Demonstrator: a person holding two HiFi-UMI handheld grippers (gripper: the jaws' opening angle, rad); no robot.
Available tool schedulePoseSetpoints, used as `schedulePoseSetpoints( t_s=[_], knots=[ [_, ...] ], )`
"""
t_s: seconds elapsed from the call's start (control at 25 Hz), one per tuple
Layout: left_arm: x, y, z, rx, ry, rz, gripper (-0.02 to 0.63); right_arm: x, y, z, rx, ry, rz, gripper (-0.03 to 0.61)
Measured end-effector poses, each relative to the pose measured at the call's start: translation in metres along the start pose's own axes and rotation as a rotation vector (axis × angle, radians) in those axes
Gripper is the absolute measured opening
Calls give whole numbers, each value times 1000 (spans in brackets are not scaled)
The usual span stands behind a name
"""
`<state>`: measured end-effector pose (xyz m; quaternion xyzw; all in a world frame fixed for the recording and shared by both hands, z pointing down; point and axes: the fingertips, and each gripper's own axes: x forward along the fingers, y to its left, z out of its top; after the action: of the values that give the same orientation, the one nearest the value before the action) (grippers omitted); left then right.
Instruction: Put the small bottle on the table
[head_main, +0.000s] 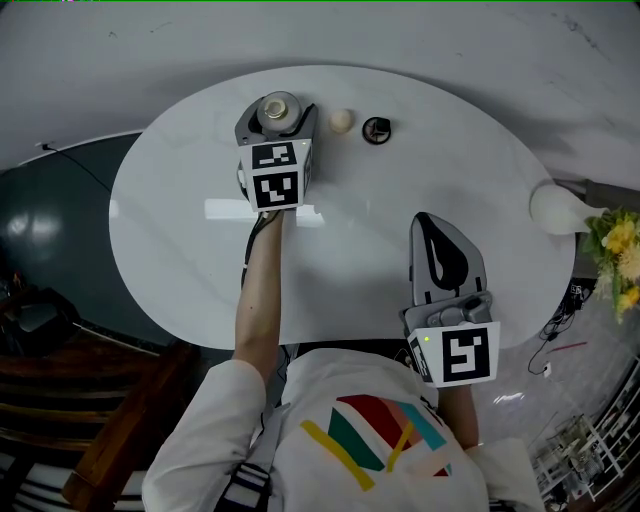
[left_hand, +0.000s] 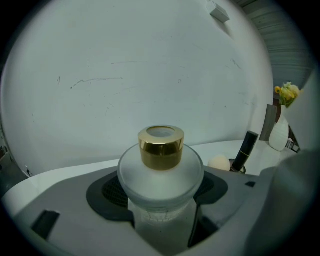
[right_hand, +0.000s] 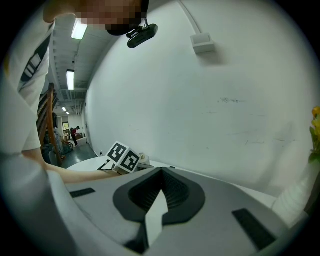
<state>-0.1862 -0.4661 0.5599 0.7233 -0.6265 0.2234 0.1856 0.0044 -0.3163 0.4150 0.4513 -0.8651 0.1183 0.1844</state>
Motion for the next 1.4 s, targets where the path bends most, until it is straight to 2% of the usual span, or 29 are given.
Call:
schedulePoseSetpoints(
  t_s=[0.24,1.0,1.24,1.4],
  knots=[
    [2,-3,-7,30,4,17,344,-1,2,-2,-14,-2,9,11],
    [3,-1,-7,16,2,47,344,-12,3,-8,-5,-9,17,11],
    [-8,-2,12,-26,-60,62,344,-20,8,-4,-3,-31,26,11],
    [-18,-2,30,10,-80,67,344,-26,10,6,-16,-61,26,11]
  ],
)
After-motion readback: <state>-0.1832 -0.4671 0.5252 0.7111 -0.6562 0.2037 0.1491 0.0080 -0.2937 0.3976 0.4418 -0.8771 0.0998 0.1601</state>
